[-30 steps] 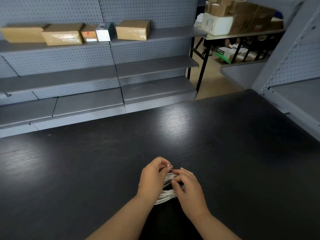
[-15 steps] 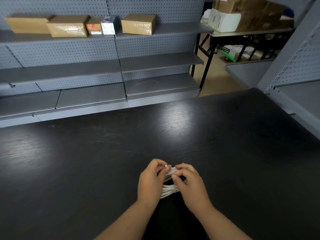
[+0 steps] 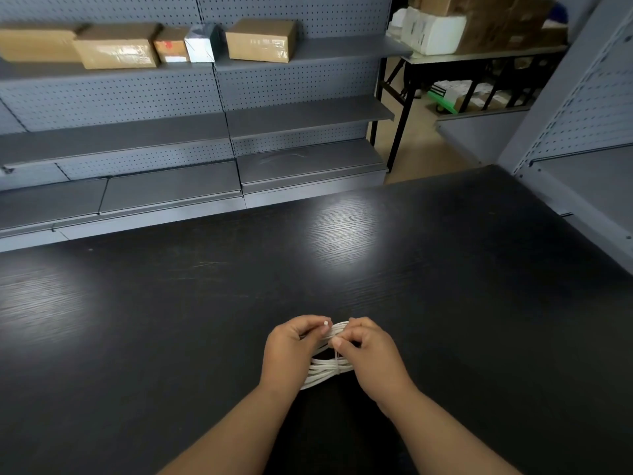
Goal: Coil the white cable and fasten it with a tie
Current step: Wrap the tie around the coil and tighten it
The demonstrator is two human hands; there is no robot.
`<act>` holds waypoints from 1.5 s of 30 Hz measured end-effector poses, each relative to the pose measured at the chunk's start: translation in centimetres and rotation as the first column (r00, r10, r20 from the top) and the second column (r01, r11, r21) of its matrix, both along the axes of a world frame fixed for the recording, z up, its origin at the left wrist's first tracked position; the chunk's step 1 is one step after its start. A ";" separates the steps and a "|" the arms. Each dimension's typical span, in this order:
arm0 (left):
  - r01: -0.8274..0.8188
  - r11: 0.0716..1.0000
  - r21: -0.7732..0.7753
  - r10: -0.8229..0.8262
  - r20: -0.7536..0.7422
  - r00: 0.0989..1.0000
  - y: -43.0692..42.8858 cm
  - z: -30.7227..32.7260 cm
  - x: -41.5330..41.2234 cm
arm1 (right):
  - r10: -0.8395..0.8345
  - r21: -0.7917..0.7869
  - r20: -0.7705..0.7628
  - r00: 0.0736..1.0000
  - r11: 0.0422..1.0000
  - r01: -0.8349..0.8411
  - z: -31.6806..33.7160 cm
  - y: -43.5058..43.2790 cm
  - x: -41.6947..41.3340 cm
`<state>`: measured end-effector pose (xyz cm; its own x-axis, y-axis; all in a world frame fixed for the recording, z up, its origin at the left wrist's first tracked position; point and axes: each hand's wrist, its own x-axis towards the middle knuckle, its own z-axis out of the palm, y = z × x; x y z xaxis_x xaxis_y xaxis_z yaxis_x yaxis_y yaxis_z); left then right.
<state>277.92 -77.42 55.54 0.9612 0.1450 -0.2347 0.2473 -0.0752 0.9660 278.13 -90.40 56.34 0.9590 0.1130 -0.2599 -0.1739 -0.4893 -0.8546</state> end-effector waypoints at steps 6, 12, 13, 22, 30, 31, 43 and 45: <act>0.032 0.999 0.004 -0.032 0.005 0.999 0.2 0.3 0.0 | 0.037 -0.051 -0.027 0.999 0.998 -0.038 0.4 0.1 0.3; 0.030 0.999 0.013 -0.030 0.015 0.999 0.2 0.0 0.0 | 0.023 -0.058 -0.020 1.000 0.998 -0.024 0.6 0.1 0.6; 0.029 1.000 0.001 -0.029 0.014 0.999 0.2 0.0 0.1 | 0.024 -0.055 -0.021 1.000 0.998 -0.025 0.7 0.1 0.6; 0.051 0.997 0.050 -0.052 0.025 0.998 0.2 -0.1 0.1 | 0.028 -0.065 -0.058 0.998 0.997 -0.032 1.0 0.0 0.9; 0.060 0.994 0.096 -0.062 0.022 0.998 0.1 0.1 -0.1 | 0.009 -0.056 -0.076 0.997 0.998 -0.013 0.9 0.0 1.2; 0.062 0.993 0.097 -0.064 0.016 0.998 0.1 0.2 -0.1 | 0.007 -0.051 -0.074 0.997 0.999 -0.011 0.9 0.0 1.1; 0.073 0.986 0.147 -0.079 0.029 0.996 0.1 0.0 -0.3 | -0.040 -0.007 -0.057 0.998 0.999 0.039 0.6 0.1 0.7; 0.056 0.989 0.139 -0.061 0.031 0.998 0.0 -0.1 -0.3 | -0.049 -0.009 -0.053 0.997 0.999 0.049 0.5 0.1 0.7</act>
